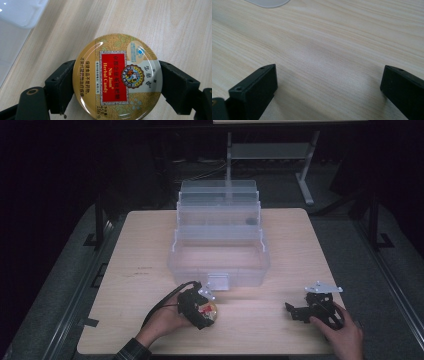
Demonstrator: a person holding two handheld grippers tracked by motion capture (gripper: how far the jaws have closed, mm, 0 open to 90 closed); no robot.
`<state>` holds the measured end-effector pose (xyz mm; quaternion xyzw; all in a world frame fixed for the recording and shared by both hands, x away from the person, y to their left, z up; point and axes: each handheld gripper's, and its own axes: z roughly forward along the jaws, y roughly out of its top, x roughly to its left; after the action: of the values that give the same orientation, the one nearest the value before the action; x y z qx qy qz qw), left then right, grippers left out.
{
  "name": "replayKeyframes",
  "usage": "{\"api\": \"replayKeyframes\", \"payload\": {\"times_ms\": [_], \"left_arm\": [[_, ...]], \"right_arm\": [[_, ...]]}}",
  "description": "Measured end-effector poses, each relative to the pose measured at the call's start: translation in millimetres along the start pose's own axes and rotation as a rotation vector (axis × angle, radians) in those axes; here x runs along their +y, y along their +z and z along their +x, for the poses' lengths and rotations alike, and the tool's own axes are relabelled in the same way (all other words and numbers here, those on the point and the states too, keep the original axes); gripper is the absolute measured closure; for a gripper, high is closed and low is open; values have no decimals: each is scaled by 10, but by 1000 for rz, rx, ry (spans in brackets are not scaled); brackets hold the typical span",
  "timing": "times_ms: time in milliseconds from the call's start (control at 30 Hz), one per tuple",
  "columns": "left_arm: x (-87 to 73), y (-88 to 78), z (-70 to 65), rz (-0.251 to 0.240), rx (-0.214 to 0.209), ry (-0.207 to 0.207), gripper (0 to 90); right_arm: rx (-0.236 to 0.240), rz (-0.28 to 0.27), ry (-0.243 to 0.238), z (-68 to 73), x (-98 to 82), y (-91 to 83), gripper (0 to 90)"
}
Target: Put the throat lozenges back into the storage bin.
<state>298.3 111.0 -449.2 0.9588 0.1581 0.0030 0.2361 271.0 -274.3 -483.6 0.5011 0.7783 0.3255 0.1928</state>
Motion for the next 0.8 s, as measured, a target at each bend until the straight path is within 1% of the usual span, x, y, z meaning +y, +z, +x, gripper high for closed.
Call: {"api": "replayKeyframes", "payload": {"times_ms": [67, 133, 433, 533, 733, 800], "left_arm": [[0, -2, 0, 0, -2, -2, 194], [0, -10, 3, 3, -1, 5, 195], [10, -56, -12, -5, -6, -1, 195], [18, -74, -15, -3, -5, 8, 195], [35, -124, -25, -9, -6, 9, 195], [39, -135, -30, -13, -7, 4, 195]], "right_arm": [[0, 0, 0, 0, 0, 0, 5], [0, 0, 0, 0, 0, 0, 5], [0, 0, 0, 0, 0, 0, 5], [0, 0, 0, 0, 0, 0, 5], [0, 0, -1, -1, 0, 0, 5], [0, 0, 0, 0, 0, 0, 5]]}}
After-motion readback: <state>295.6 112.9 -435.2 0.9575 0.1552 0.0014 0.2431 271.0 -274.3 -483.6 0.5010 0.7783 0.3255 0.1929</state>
